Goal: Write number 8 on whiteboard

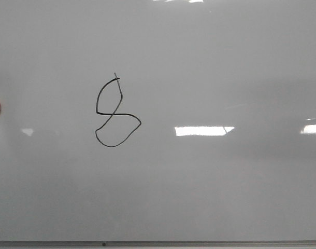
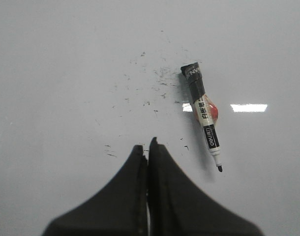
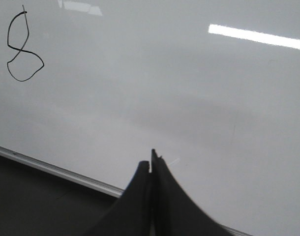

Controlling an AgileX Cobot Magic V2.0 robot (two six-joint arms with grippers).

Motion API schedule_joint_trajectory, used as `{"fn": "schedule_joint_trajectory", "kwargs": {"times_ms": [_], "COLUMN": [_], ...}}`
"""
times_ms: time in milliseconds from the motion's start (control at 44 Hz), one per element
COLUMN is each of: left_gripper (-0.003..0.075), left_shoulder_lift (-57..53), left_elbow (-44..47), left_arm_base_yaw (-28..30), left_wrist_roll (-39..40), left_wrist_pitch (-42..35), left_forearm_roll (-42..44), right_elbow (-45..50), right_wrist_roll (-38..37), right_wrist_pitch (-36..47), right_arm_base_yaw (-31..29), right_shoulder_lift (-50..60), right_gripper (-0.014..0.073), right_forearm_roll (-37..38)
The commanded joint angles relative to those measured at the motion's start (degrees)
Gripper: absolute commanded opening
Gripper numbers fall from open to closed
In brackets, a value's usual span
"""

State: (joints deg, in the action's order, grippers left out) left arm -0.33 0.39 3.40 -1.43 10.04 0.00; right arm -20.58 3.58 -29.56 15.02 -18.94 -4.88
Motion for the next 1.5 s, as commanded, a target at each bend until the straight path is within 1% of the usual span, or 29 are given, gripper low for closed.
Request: {"fn": "schedule_joint_trajectory", "kwargs": {"times_ms": [0,545,613,772,840,885,954,1044,1090,1135,1476], "left_gripper": [-0.0019,-0.0019,-0.0019,-0.0019,-0.0019,-0.0019,-0.0019,-0.0019,-0.0019,-0.0019,-0.0019], "left_shoulder_lift": [-1.02,-1.02,-1.02,-1.02,-1.02,-1.02,-1.02,-1.02,-1.02,-1.02,-1.02], "left_elbow": [0.07,0.07,0.07,0.07,0.07,0.07,0.07,0.07,0.07,0.07,0.07], "left_arm_base_yaw": [0.06,0.06,0.06,0.06,0.06,0.06,0.06,0.06,0.06,0.06,0.06], "left_wrist_roll": [0.67,0.67,0.67,0.67,0.67,0.67,0.67,0.67,0.67,0.67,0.67], "left_wrist_pitch": [-4.67,-4.67,-4.67,-4.67,-4.67,-4.67,-4.67,-4.67,-4.67,-4.67,-4.67], "left_forearm_roll": [0.0,0.0,0.0,0.0,0.0,0.0,0.0,0.0,0.0,0.0,0.0], "right_elbow": [-1.46,-0.53,1.45,9.69,13.97,16.24,19.29,22.14,21.92,21.97,21.97], "right_wrist_roll": [-0.09,-0.03,-0.03,-0.03,-0.03,-0.03,-0.03,-0.03,-0.03,0.57,1.06], "right_wrist_pitch": [3.84,4.46,8.43,22.92,26.79,27.99,27.29,26.16,22.9,21.72,21.24], "right_arm_base_yaw": [-0.34,-0.34,-1.64,-8.97,-12.11,-14.26,-16.54,-17.67,-17.75,-17.75,-17.75], "right_shoulder_lift": [-0.46,-0.1,1.46,7.78,10.45,12.45,15.28,18.28,19.64,20.72,20.58], "right_gripper": [0.0,0.0,0.0,0.0,0.0,0.0,0.0,0.0,0.0,0.0,0.0], "right_forearm_roll": [-0.14,0.43,1.67,0.91,0.91,0.91,0.91,0.91,0.91,0.91,0.96]}}
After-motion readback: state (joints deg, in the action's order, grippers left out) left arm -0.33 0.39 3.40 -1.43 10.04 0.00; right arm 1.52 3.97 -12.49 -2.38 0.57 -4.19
